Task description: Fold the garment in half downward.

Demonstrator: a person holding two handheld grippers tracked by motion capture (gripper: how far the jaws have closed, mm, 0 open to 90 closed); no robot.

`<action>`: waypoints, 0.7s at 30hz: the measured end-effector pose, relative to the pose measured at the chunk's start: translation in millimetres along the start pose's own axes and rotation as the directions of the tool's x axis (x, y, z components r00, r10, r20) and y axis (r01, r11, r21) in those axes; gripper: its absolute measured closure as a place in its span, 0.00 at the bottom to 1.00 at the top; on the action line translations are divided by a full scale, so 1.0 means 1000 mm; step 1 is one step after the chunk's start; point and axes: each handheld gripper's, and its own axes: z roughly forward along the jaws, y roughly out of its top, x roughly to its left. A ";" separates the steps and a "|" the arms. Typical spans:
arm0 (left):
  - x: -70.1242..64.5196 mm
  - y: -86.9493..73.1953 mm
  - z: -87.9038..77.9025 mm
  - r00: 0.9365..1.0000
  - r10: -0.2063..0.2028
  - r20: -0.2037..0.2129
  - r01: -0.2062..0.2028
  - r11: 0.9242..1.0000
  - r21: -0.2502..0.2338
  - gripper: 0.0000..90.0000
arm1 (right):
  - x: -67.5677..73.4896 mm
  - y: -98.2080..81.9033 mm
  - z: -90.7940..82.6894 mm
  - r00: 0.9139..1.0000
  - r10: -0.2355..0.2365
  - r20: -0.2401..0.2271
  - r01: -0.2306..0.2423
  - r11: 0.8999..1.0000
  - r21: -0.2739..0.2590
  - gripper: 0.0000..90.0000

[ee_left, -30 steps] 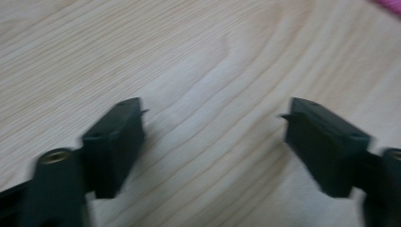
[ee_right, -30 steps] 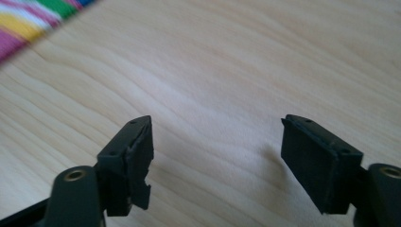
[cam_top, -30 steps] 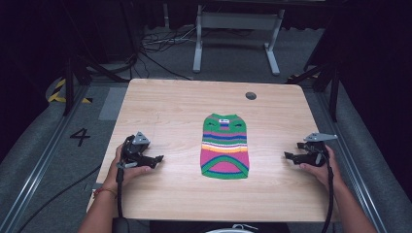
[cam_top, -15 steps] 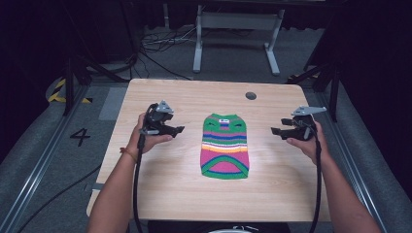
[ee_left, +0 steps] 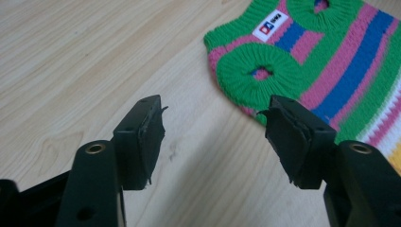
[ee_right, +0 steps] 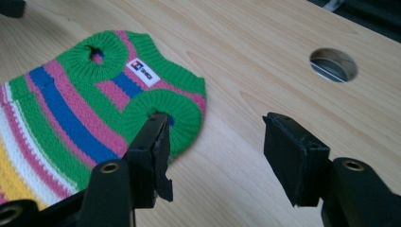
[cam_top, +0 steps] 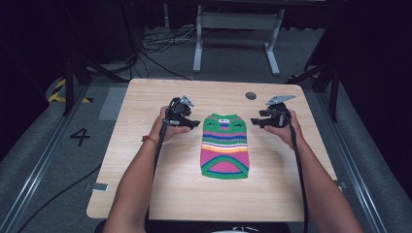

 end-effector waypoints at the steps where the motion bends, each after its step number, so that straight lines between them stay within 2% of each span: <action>1: 0.000 0.003 0.005 1.000 -0.002 0.010 0.002 1.000 0.002 0.44 | 0.001 0.003 0.006 1.000 -0.008 0.004 0.008 1.000 0.005 0.49; 4: -0.001 0.010 0.017 1.000 -0.003 0.014 0.003 1.000 0.010 0.44 | 0.005 0.007 0.019 0.999 -0.031 0.015 0.031 0.999 0.021 0.51; 9: -0.003 0.019 0.033 1.000 0.001 0.007 -0.001 1.000 0.023 0.44 | 0.006 0.009 0.039 1.000 -0.011 -0.003 0.011 0.999 0.031 0.53; 11: -0.004 0.021 0.038 1.000 -0.007 0.014 0.007 1.000 0.023 0.45 | 0.007 0.009 0.045 1.000 -0.007 -0.011 0.007 0.999 0.037 0.54; 13: -0.004 0.022 0.043 1.000 -0.018 0.006 0.018 1.000 0.017 0.46 | 0.007 0.008 0.049 1.000 -0.006 -0.011 0.007 0.999 0.043 0.55; 15: -0.003 0.023 0.049 1.000 -0.012 -0.009 0.012 1.000 0.027 0.46 | 0.006 0.006 0.054 1.000 0.001 -0.014 -0.001 0.999 0.046 0.56; 21: 0.001 0.021 0.058 0.999 -0.049 0.004 0.049 0.998 0.036 0.46 | 0.004 0.002 0.064 1.000 0.016 -0.008 -0.015 0.998 0.059 0.57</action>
